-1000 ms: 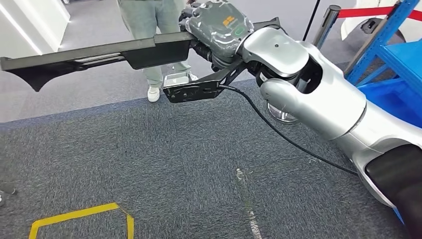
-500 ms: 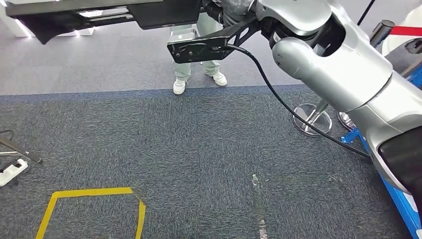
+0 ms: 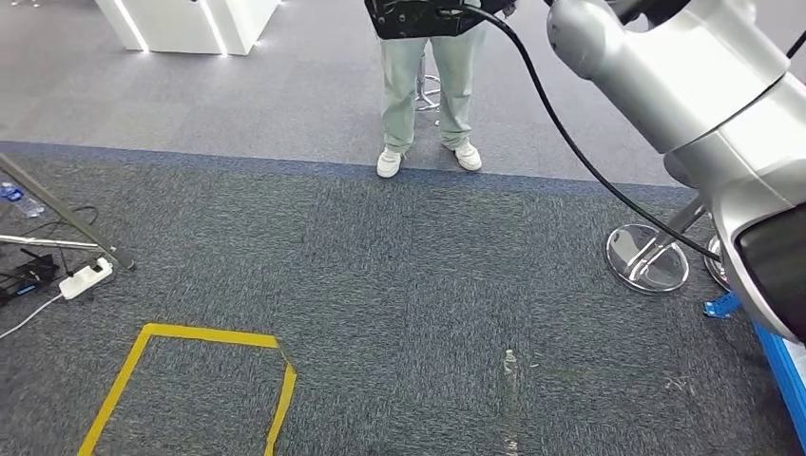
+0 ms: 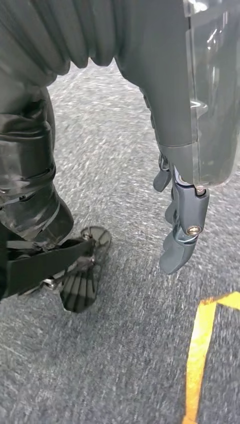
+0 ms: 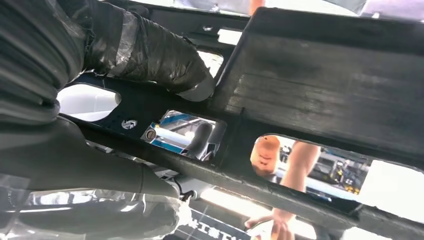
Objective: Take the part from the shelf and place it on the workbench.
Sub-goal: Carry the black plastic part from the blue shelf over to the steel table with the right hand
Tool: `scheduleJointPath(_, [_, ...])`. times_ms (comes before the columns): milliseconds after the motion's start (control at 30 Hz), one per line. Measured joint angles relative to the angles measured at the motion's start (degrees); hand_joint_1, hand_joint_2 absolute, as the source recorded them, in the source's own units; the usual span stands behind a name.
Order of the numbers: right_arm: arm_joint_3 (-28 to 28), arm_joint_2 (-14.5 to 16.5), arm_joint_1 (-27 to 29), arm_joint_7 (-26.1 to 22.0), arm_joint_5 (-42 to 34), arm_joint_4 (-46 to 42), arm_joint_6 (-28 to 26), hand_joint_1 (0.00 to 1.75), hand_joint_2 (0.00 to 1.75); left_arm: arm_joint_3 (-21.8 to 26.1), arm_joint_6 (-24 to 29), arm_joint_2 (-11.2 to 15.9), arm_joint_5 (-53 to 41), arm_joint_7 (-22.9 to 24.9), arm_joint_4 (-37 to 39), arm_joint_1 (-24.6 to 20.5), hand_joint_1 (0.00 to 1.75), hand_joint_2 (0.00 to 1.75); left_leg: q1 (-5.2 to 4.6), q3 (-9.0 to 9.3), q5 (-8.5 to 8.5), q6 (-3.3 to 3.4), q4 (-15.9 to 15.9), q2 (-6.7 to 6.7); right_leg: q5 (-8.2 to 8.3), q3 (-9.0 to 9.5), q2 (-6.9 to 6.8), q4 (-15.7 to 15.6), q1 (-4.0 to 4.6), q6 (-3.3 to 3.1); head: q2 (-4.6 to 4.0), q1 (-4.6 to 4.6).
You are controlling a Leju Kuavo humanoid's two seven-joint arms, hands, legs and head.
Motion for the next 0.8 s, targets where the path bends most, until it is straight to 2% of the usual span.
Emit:
scheduleJointPath(33, [0.1,0.3,-0.1,0.3,0.3,0.9,0.0,1.75,1.75,0.0,-0.1,0.0,0.0,0.1,0.0,0.0,0.00,1.75,-0.14,0.53,0.98,0.28,-1.0,0.17,-0.08,0.10,-0.61,0.0,0.16,-0.07,0.00,-0.01])
scheduleJointPath(67, [0.2,0.5,-0.2,0.7,0.6,1.8,0.0,1.75,1.75,0.0,-0.1,0.0,0.0,0.2,0.0,0.1,0.00,1.75,-0.39,2.16,2.70,0.65,-4.0,0.54,-0.18,0.23,-1.20,0.0,0.27,-0.11,0.00,0.00])
scheduleJointPath(133, [0.3,0.8,-0.6,1.6,1.0,3.7,0.0,1.75,1.75,0.0,-0.3,0.0,0.0,0.3,0.0,0.1,0.00,1.75,-1.44,6.20,5.40,1.50,-11.8,2.70,-0.41,0.42,-2.37,0.0,0.47,-0.03,0.00,0.01])
scheduleJointPath(167, [0.3,0.9,-0.9,2.1,1.1,4.7,0.0,1.75,1.75,0.0,-0.3,0.0,0.0,0.3,0.0,0.0,0.00,1.75,-1.97,7.50,6.00,1.87,-14.3,3.57,-0.50,0.45,-2.95,-0.1,0.56,0.09,0.00,0.01])
scheduleJointPath(200, [0.3,0.9,-1.2,2.4,1.3,5.7,0.0,1.75,1.75,0.0,-0.4,0.0,0.1,0.3,0.0,-0.1,0.00,1.75,-2.39,8.06,6.03,2.14,-15.6,3.99,-0.56,0.48,-3.52,-0.2,0.64,0.27,0.00,0.03])
scheduleJointPath(267, [0.3,0.9,-1.4,3.0,1.7,7.4,0.1,1.75,1.75,0.0,-0.4,0.1,0.2,0.4,0.0,0.0,0.00,1.75,-2.51,8.31,6.26,2.58,-16.1,2.92,-0.71,0.51,-4.63,-0.4,0.79,0.71,0.00,0.06])
scheduleJointPath(300, [0.3,0.9,-1.4,3.2,1.9,8.0,0.1,1.75,1.75,0.0,-0.4,0.1,0.2,0.5,0.0,0.1,0.00,1.75,-2.39,8.56,6.46,2.76,-16.6,2.31,-0.98,0.50,-4.48,-0.2,0.74,0.95,0.00,0.12])
scheduleJointPath(367, [0.3,0.9,-1.6,3.4,2.4,9.0,0.3,1.75,1.75,0.0,-0.4,0.1,0.2,0.8,0.0,0.2,0.00,1.75,-1.96,9.17,6.93,3.23,-17.5,1.44,-2.80,-0.96,-2.13,2.9,0.56,1.36,0.00,0.21])
scheduleJointPath(433, [0.3,0.7,-1.8,3.4,2.6,9.9,0.4,1.75,1.75,0.0,-0.3,0.1,0.2,1.1,0.0,0.1,0.00,1.75,-1.71,9.26,7.06,3.46,-17.7,0.60,-5.77,-4.51,0.65,10.1,0.26,1.64,0.00,0.32])
scheduleJointPath(467, [0.3,0.6,-1.8,3.3,2.8,10.2,0.5,1.75,1.75,0.0,-0.3,0.1,0.2,1.2,0.0,0.0,0.00,1.75,-1.61,9.25,7.05,3.51,-17.7,0.02,-6.75,-6.45,1.12,13.5,0.16,1.80,0.01,0.38])
scheduleJointPath(500, [0.3,0.4,-1.5,3.3,2.9,10.5,0.5,1.75,1.75,0.0,-0.2,0.1,0.2,1.4,0.0,0.0,0.00,1.75,-1.50,9.26,7.00,3.50,-17.5,-0.69,-6.81,-7.73,1.27,15.5,0.00,1.99,0.01,0.46])
scheduleJointPath(533, [0.3,0.3,-1.3,3.2,3.0,10.7,0.5,1.75,1.75,0.0,-0.2,0.1,0.2,1.5,0.0,-0.1,0.00,1.75,-1.35,9.25,6.91,3.41,-17.3,-1.44,-5.79,-8.07,1.35,15.3,-0.23,2.18,0.01,0.53])
scheduleJointPath(567, [0.3,0.2,-1.2,3.1,3.1,10.9,0.6,1.75,1.75,0.0,-0.2,0.1,0.2,1.6,0.0,-0.1,0.00,1.75,-1.17,9.21,6.75,3.20,-17.0,-2.23,-3.92,-7.37,1.58,13.1,-0.55,2.41,0.01,0.57])
scheduleJointPath(600, [0.3,0.1,-1.1,3.1,3.2,11.1,0.6,1.75,1.75,0.0,-0.2,0.1,0.2,1.6,0.0,-0.1,0.00,1.75,-0.98,9.08,6.50,2.87,-16.5,-3.00,-1.69,-5.95,2.28,9.5,-0.97,2.68,0.00,0.62])
scheduleJointPath(633, [0.3,0.0,-1.3,3.0,3.3,11.3,0.6,1.75,1.75,0.1,-0.2,0.1,0.2,1.7,0.0,0.0,0.00,1.75,-0.90,8.69,6.17,2.44,-15.8,-3.71,-0.16,-4.33,3.62,5.9,-1.40,2.96,0.00,0.62])
scheduleJointPath(667, [0.3,0.0,-1.6,2.9,3.3,11.5,0.6,1.75,1.75,0.1,-0.1,0.1,0.2,1.7,0.0,0.0,0.00,1.75,-0.83,8.18,5.91,2.02,-15.1,-4.33,0.70,-3.20,4.81,3.4,-1.70,3.08,0.01,0.53])
scheduleJointPath(700, [0.3,0.0,-1.8,2.8,3.3,11.7,0.6,1.75,1.75,0.1,-0.1,0.1,0.2,1.8,0.0,0.0,0.00,1.75,-0.69,7.66,5.76,1.62,-14.6,-4.95,0.88,-2.60,5.64,2.0,-1.77,3.07,0.01,0.47])
scheduleJointPath(733, [0.3,0.0,-1.9,2.8,3.3,11.8,0.6,1.75,1.75,0.1,-0.1,0.1,0.2,1.8,0.0,0.0,0.00,1.75,-0.53,7.22,5.77,1.25,-14.3,-5.58,0.59,-2.45,5.81,1.7,-1.61,2.86,0.01,0.41])
scheduleJointPath(800, [0.4,0.1,-1.8,2.6,3.3,11.9,0.5,1.75,1.75,0.1,0.0,0.1,0.1,1.8,0.0,0.1,0.00,1.75,-0.11,6.74,5.88,0.70,-14.2,-6.36,0.69,-2.39,4.33,1.6,-1.32,2.09,0.00,0.38])
